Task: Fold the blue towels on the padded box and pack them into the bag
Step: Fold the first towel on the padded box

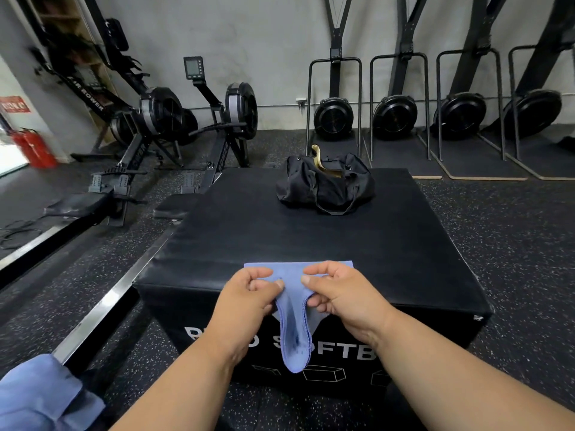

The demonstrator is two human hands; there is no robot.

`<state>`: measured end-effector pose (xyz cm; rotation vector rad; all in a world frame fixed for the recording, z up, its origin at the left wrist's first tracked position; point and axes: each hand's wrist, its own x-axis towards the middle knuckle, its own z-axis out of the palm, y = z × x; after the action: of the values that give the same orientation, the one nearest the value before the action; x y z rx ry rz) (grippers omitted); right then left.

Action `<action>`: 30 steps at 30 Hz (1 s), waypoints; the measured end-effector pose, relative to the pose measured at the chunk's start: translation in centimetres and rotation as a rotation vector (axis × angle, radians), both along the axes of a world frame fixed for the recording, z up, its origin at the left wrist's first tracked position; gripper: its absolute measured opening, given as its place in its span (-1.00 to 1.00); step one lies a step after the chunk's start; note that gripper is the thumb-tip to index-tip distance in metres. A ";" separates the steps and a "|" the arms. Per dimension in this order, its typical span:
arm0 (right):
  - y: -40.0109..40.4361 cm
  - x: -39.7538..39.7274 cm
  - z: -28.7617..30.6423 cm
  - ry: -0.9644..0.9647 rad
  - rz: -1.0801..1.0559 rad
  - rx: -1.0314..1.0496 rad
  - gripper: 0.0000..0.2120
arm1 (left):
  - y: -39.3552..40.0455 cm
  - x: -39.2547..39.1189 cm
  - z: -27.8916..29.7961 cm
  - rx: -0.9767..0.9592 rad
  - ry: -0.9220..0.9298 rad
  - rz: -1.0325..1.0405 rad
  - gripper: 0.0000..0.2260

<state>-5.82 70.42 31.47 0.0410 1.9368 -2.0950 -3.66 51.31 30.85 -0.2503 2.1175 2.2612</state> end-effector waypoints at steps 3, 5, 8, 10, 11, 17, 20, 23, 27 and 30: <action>-0.7 0.5 -0.1 -0.027 0.026 -0.017 -0.81 | -0.6 0.8 0.1 -0.148 0.017 0.016 -0.84; -1.1 0.9 -0.1 -0.040 0.044 -0.041 -0.81 | -1.0 1.1 0.2 -0.240 0.037 0.031 -0.87; -1.9 1.5 0.0 -0.051 0.065 -0.073 -0.82 | -1.1 1.7 0.4 -0.299 0.085 0.050 -0.88; -2.4 1.8 0.2 -0.045 0.084 -0.092 -0.82 | -0.9 2.1 0.7 -0.339 0.129 0.024 -0.88; -2.7 1.9 0.3 -0.039 0.088 -0.100 -0.83 | -0.8 2.4 0.9 -0.351 0.151 0.001 -0.87; -3.2 1.9 0.7 -0.005 0.060 -0.127 -0.81 | -0.9 3.3 1.8 -0.364 0.239 -0.020 -0.73; -3.3 2.0 0.7 -0.006 0.051 -0.126 -0.80 | -1.3 3.5 1.8 -0.364 0.256 -0.010 -0.71; -3.6 2.0 0.3 -0.019 0.054 -0.119 -0.80 | -1.5 3.7 1.5 -0.386 0.272 -0.050 -0.77; -3.8 1.9 0.1 -0.042 0.058 -0.161 -0.84 | -1.6 3.9 1.5 -0.401 0.288 -0.100 -0.69; -3.8 1.6 0.1 -0.104 0.096 -0.272 -0.71 | -1.7 3.9 1.0 -0.480 0.282 -0.086 -0.60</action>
<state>-4.21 66.64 31.60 0.0002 1.5508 -2.2247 0.28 49.57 31.82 0.1602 2.7326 1.7982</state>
